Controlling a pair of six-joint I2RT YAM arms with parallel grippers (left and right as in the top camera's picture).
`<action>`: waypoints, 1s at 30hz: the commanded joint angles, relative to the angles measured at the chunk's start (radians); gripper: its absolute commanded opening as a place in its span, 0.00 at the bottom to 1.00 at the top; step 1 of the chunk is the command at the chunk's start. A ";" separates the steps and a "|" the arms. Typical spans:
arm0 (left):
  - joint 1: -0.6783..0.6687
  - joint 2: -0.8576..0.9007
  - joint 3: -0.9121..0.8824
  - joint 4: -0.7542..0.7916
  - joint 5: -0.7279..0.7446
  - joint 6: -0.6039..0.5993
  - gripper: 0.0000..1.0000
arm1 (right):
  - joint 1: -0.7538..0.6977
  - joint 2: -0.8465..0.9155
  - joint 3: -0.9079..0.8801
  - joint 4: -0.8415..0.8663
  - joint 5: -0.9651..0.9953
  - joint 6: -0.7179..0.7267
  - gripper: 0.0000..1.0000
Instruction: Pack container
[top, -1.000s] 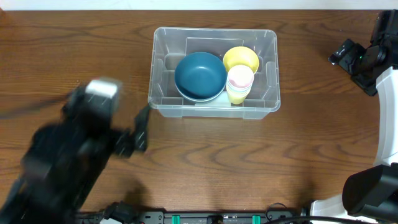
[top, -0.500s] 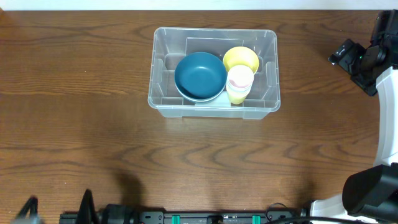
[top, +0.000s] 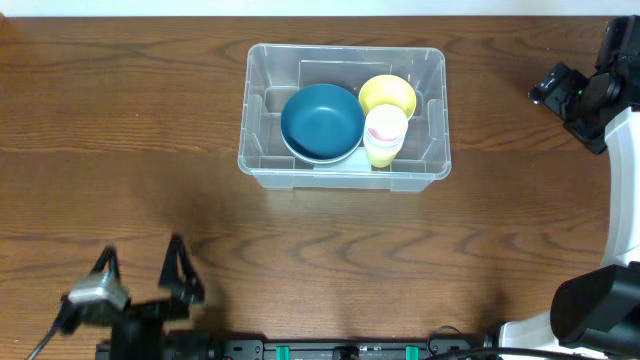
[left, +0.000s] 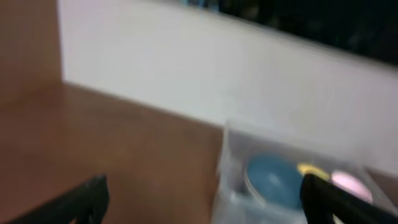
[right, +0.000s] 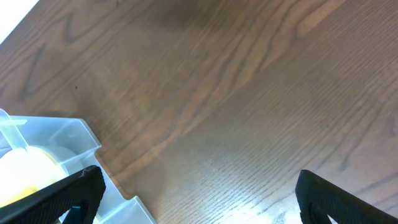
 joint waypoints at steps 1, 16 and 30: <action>0.005 -0.016 -0.135 0.153 0.030 -0.022 0.98 | 0.002 0.003 0.010 -0.001 0.003 0.008 0.99; 0.002 -0.016 -0.662 0.898 0.056 -0.023 0.98 | 0.002 0.003 0.010 -0.001 0.003 0.008 0.99; 0.002 -0.016 -0.713 0.570 0.051 -0.017 0.98 | 0.002 0.003 0.010 -0.001 0.003 0.008 0.99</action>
